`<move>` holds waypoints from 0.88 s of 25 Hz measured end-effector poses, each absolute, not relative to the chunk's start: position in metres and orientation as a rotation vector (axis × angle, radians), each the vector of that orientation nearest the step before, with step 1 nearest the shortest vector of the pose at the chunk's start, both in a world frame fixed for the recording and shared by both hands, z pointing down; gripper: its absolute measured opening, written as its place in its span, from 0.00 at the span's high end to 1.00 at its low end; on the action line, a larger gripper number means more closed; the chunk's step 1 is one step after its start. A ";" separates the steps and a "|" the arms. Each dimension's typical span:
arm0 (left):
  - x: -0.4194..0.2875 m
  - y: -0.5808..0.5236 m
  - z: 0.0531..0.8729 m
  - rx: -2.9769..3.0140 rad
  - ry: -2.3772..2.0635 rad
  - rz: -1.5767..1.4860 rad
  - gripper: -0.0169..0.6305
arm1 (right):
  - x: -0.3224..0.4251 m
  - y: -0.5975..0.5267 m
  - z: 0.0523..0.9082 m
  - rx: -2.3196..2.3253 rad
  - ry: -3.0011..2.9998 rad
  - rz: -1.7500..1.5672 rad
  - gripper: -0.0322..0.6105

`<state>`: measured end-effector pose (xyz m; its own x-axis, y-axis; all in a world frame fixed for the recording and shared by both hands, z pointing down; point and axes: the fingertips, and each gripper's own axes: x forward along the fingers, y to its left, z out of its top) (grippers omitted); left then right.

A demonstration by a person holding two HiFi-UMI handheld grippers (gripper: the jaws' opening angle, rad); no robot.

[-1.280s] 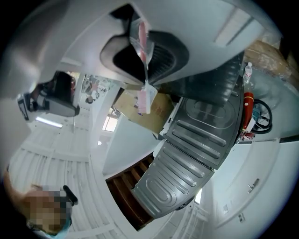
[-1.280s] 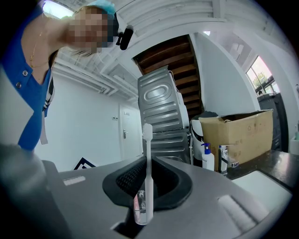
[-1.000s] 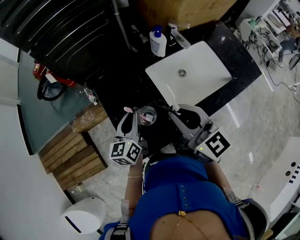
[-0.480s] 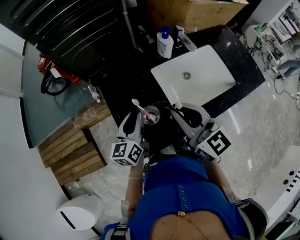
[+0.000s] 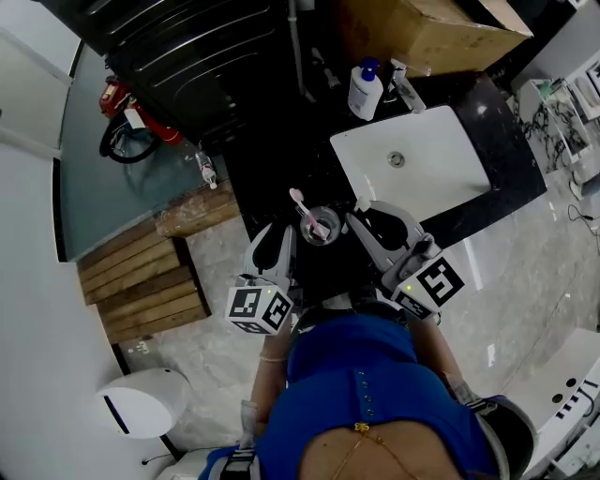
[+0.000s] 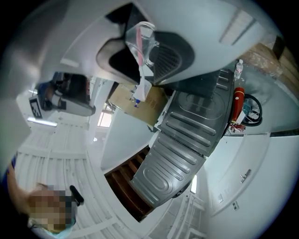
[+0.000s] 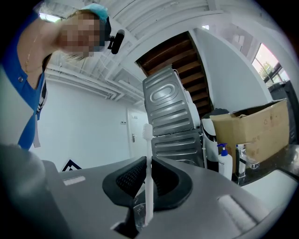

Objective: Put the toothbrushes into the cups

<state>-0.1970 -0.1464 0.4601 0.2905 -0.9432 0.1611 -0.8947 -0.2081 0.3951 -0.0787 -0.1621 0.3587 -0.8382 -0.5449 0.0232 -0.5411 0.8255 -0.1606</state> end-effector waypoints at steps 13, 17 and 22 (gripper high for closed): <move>-0.233 -0.121 0.448 2.077 -1.769 -0.231 0.84 | -0.119 -0.171 0.408 -0.838 3.066 -0.354 0.89; -0.242 -0.116 0.448 2.053 -1.797 -0.240 0.84 | -0.126 -0.172 0.428 -0.844 3.114 -0.352 0.89; -0.247 -0.112 0.448 2.039 -1.809 -0.239 0.84 | -0.128 -0.176 0.448 -0.868 3.130 -0.402 0.89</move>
<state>-0.2472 -0.1121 0.4485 0.1466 -0.9799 0.1356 -0.9108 -0.0802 0.4049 -0.1281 -0.1762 0.4483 -0.8515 -0.4889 0.1898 -0.5210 0.8300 -0.1993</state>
